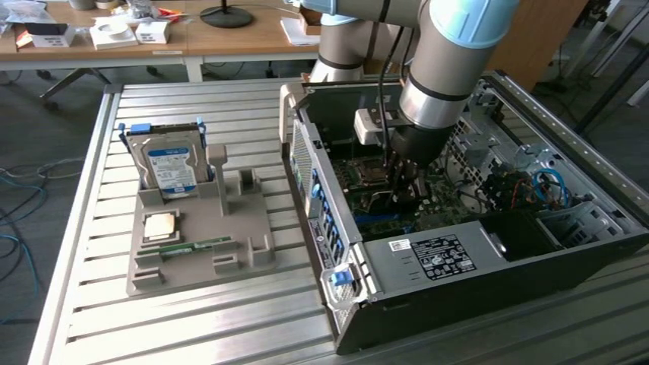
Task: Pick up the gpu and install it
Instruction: 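Insert the gpu into the slot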
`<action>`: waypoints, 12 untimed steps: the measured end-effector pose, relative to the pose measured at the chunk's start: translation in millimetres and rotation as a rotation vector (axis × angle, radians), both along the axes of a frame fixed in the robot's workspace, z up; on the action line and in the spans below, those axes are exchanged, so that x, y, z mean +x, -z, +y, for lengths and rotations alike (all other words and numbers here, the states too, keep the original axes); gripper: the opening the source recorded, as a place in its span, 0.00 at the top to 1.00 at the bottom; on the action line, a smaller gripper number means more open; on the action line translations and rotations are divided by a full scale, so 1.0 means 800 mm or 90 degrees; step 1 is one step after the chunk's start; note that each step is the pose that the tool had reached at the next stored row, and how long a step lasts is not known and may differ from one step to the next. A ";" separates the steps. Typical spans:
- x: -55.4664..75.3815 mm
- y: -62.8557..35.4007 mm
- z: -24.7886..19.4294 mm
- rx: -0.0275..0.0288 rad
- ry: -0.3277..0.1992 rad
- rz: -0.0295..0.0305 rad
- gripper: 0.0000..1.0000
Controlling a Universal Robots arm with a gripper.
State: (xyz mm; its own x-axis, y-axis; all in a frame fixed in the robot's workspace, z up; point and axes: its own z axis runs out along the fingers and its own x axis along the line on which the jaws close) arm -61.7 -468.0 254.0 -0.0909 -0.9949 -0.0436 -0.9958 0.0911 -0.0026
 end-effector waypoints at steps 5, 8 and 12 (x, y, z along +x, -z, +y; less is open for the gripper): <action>0.000 -0.003 0.0000 0.0000 0.000 0.0000 0.74; 0.000 -0.004 0.0000 0.0001 0.001 0.0000 0.74; 0.000 -0.005 0.0000 -0.0023 0.002 0.0001 0.74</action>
State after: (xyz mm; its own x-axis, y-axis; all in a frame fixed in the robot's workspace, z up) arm -61.5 -468.0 257.7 -0.0942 -0.9948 -0.0399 -0.9955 0.0944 -0.0029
